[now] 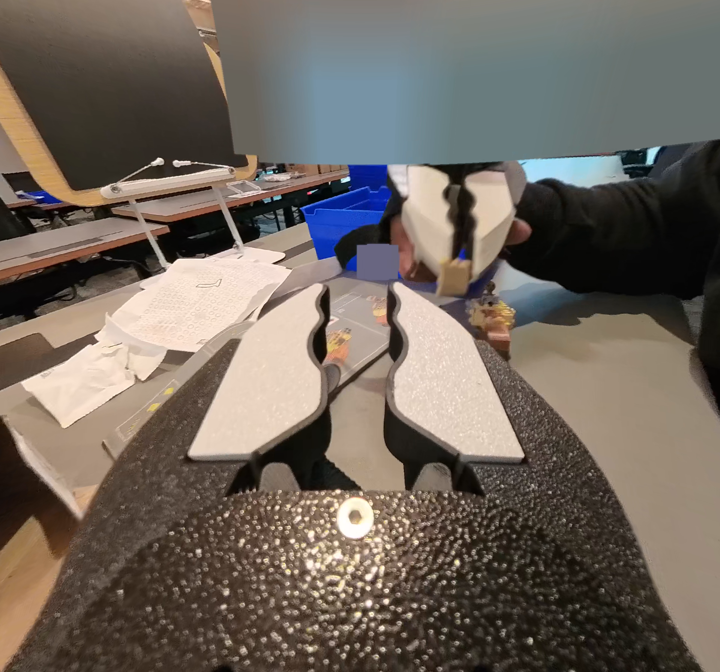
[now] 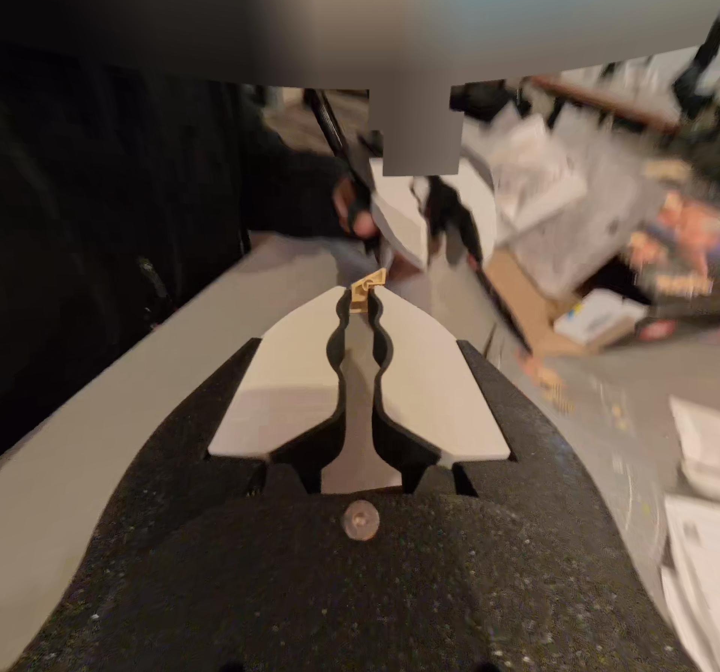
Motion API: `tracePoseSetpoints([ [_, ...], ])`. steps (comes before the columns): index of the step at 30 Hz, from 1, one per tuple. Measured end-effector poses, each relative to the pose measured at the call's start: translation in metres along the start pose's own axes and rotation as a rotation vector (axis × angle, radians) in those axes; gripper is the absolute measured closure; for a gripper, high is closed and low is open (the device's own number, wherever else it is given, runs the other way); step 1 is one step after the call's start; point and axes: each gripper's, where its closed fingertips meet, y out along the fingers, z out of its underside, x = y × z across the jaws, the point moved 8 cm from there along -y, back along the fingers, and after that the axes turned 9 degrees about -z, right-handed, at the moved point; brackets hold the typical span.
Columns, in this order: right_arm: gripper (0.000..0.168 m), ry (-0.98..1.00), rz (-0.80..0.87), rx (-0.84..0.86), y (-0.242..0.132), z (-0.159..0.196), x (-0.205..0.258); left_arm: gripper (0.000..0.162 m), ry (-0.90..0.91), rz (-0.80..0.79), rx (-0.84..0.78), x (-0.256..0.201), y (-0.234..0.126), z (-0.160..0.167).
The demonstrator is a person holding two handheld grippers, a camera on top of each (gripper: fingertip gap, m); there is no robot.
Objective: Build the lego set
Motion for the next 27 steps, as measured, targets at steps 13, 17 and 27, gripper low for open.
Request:
tracePoseSetpoints([
  [13, 0.160, 0.410, -0.050, 0.664, 0.032, 0.054, -0.027, 0.135, 0.050, -0.111, 0.031, 0.007, -0.006, 0.001],
  [17, 0.160, 0.441, -0.032, 0.751, 0.041, 0.068, -0.022, 0.135, 0.069, -0.116, 0.042, 0.006, -0.005, 0.002],
  [27, 0.153, 0.504, 0.064, 0.551, 0.033, 0.059, -0.025, 0.136, 0.106, -0.149, 0.065, 0.009, 0.001, 0.012],
])
